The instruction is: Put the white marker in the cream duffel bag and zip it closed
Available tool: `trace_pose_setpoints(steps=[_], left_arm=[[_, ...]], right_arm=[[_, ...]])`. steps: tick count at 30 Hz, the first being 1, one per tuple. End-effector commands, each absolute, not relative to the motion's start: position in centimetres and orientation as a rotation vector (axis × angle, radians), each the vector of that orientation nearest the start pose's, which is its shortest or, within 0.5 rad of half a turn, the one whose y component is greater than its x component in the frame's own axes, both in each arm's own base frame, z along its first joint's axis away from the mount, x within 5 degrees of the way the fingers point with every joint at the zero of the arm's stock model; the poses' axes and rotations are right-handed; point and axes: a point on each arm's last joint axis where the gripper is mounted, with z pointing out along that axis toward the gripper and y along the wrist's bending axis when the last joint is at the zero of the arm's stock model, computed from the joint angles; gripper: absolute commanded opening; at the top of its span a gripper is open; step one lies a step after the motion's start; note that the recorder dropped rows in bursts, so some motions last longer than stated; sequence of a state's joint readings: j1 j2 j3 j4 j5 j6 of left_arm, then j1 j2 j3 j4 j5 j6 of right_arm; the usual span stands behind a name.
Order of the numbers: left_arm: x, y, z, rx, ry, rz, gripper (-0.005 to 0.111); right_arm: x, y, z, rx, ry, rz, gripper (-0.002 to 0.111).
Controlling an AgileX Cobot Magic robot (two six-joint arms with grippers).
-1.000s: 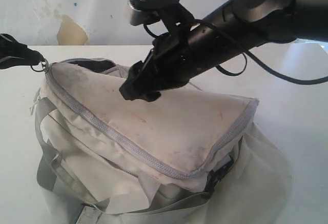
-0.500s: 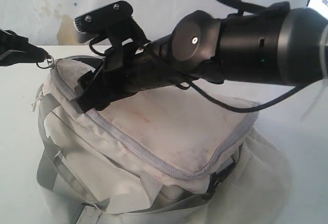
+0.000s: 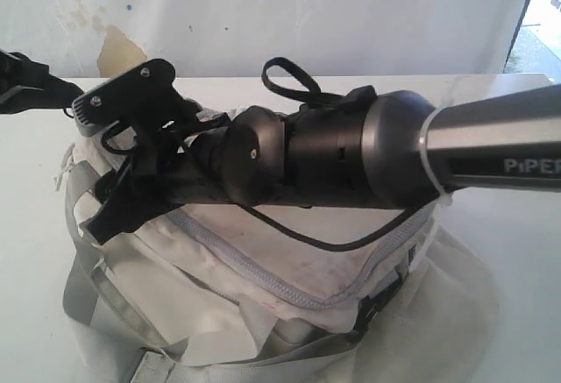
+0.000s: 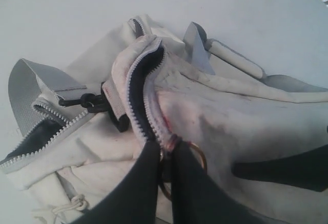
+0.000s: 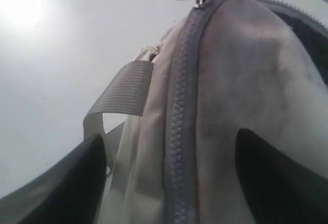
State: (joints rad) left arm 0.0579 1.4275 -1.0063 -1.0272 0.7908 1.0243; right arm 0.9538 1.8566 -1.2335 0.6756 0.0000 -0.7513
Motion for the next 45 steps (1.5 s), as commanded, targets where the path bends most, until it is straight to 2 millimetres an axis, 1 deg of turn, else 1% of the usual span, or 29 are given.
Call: trace_pose_setpoints(steps=[1, 2, 3, 4, 10, 16, 22, 25, 29, 35, 45], left_arm=[[29.4, -4.0, 29.7, 0.406, 2.216, -0.689, 0.000], [29.4, -4.0, 29.7, 0.406, 2.216, -0.689, 0.000], [29.4, -4.0, 29.7, 0.407, 2.216, -0.691, 0.000], [29.4, -4.0, 29.7, 0.407, 2.216, -0.691, 0.000], [29.5, -3.8, 29.6, 0.401, 2.214, -0.662, 0.000], [29.8, -3.5, 29.6, 0.379, 2.205, -0.601, 0.000], [30.3, -3.0, 29.7, 0.341, 2.185, -0.529, 0.000], [30.7, -2.7, 29.7, 0.387, 2.196, -0.469, 0.000], [31.8, -2.4, 29.8, 0.441, 2.216, -0.405, 0.000], [33.8, -2.2, 29.7, 0.536, 2.241, -0.371, 0.000], [38.1, -2.0, 29.6, 0.546, 2.221, -0.368, 0.000]], right_arm=[[24.7, 34.9, 21.2, -1.065, 1.884, 0.494, 0.066], [24.7, 34.9, 20.8, -1.068, 1.891, 0.490, 0.066], [24.8, 35.0, 20.4, -1.071, 1.897, 0.486, 0.063], [24.8, 35.0, 20.1, -1.074, 1.903, 0.483, 0.058], [24.6, 35.1, 19.8, -1.102, 1.927, 0.494, 0.000], [24.2, 35.0, 19.6, -1.141, 1.952, 0.513, 0.000], [23.8, 34.8, 20.8, -1.164, 1.939, 0.534, 0.000], [23.4, 34.7, 21.1, -1.229, 1.924, 0.532, 0.000], [22.7, 34.6, 20.7, -1.371, 1.912, 0.527, 0.000], [22.1, 34.2, 20.2, -1.536, 1.894, 0.494, 0.000], [21.6, 33.1, 19.2, -1.850, 1.806, 0.325, 0.000]])
